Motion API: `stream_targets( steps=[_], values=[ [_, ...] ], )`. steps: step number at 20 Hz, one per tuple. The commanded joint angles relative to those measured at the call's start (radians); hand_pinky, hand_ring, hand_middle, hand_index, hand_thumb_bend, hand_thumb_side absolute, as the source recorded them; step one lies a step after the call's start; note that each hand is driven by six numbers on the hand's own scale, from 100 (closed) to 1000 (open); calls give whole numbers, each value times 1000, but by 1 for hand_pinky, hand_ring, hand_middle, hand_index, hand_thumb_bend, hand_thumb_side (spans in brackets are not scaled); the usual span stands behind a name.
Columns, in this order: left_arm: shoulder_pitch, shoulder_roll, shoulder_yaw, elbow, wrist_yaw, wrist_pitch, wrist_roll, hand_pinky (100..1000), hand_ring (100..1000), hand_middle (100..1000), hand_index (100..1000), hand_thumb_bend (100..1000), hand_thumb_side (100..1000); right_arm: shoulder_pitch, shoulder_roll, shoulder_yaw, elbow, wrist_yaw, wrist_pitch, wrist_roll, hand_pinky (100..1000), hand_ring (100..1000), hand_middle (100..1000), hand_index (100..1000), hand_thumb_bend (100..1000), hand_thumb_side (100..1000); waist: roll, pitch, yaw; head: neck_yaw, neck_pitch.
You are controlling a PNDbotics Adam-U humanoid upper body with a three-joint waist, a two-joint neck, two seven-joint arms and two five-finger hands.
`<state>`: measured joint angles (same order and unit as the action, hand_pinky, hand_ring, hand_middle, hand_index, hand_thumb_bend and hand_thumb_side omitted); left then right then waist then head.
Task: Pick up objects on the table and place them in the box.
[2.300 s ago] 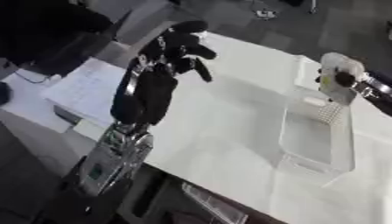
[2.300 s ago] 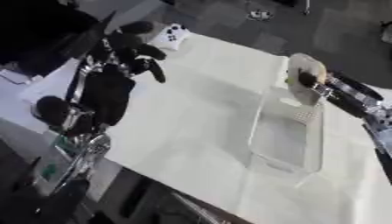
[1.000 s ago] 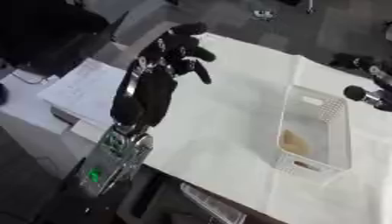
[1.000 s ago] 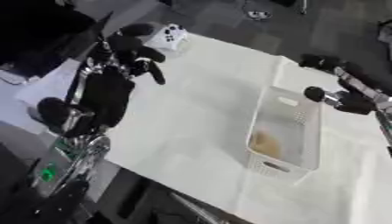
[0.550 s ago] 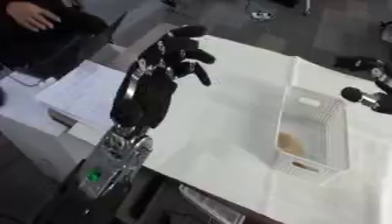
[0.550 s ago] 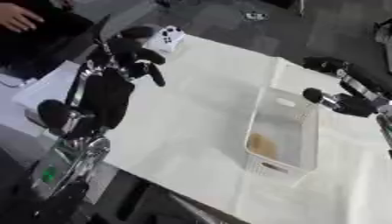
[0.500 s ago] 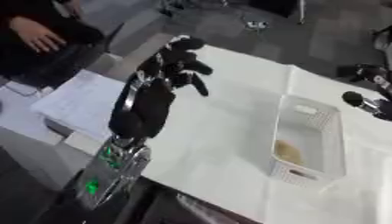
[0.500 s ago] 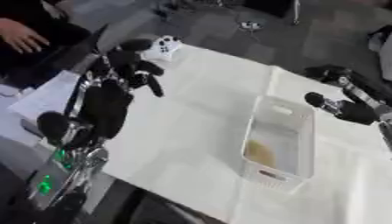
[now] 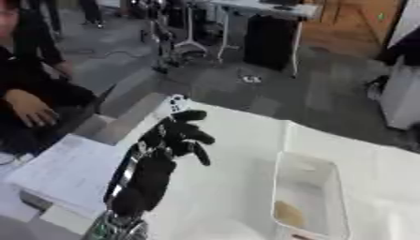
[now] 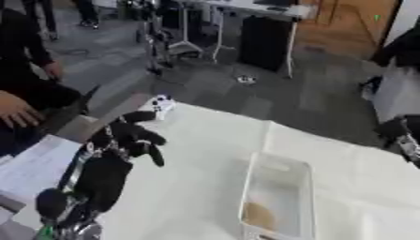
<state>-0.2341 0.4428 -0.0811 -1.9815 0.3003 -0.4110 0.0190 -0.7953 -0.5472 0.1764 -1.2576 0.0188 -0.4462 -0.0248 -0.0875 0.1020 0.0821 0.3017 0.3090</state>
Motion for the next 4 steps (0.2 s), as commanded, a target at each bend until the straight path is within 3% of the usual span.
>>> stream_targets(
  steps=[1,4],
  values=[
    [2,18,13,-18,-18,-3,7,439,670,791,733,665,793,87,-37,-21,-230,-161,30,-104,121,375,433,619,100,1000,11,-13,-7,67,-76],
    [14,15,14,-18,-32,-4,12,436,671,793,734,658,801,233,4,-47,-441,-281,8,-198,124,343,403,610,100,1000,22,-8,-20,119,-132]
  ],
)
